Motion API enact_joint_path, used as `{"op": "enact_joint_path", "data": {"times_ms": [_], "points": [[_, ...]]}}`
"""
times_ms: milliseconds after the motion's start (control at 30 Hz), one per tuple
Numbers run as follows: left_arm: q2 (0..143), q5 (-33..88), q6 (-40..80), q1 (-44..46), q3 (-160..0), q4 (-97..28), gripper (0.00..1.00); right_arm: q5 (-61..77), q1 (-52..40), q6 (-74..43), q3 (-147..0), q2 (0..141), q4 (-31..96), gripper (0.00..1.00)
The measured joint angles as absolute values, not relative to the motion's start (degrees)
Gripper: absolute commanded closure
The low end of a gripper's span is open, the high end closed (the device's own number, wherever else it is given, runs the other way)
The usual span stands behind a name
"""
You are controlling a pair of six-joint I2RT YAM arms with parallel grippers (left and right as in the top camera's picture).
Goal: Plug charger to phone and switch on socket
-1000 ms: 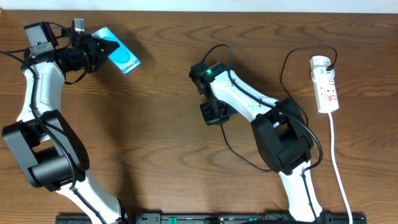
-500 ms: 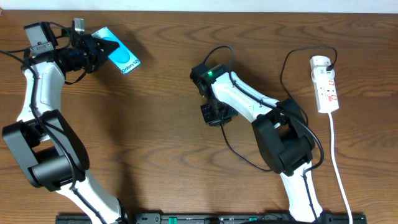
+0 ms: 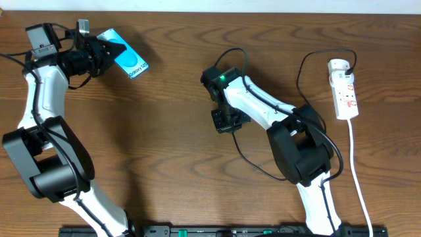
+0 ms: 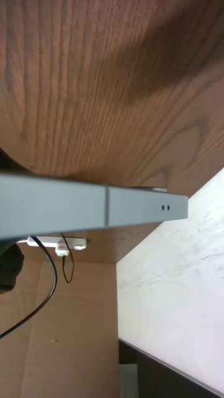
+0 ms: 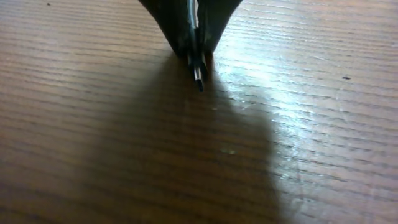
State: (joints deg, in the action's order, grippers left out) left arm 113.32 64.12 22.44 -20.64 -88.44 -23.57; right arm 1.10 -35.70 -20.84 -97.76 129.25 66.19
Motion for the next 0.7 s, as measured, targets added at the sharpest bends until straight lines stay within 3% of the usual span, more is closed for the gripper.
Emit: {"op": "enact_joint_path", "data": {"times_ms": [367,700], "points": [[113.32,64.12,22.44,-20.64,-88.44,-23.57,0.93,4.47,-35.86,-20.29,-97.76,129.03,63.44,0.99],[113.32,64.12,22.44,-20.64,-88.44,-23.57,0.93,26.85,-35.35,-6.81,-97.78,129.93,58.94,0.99]]}}
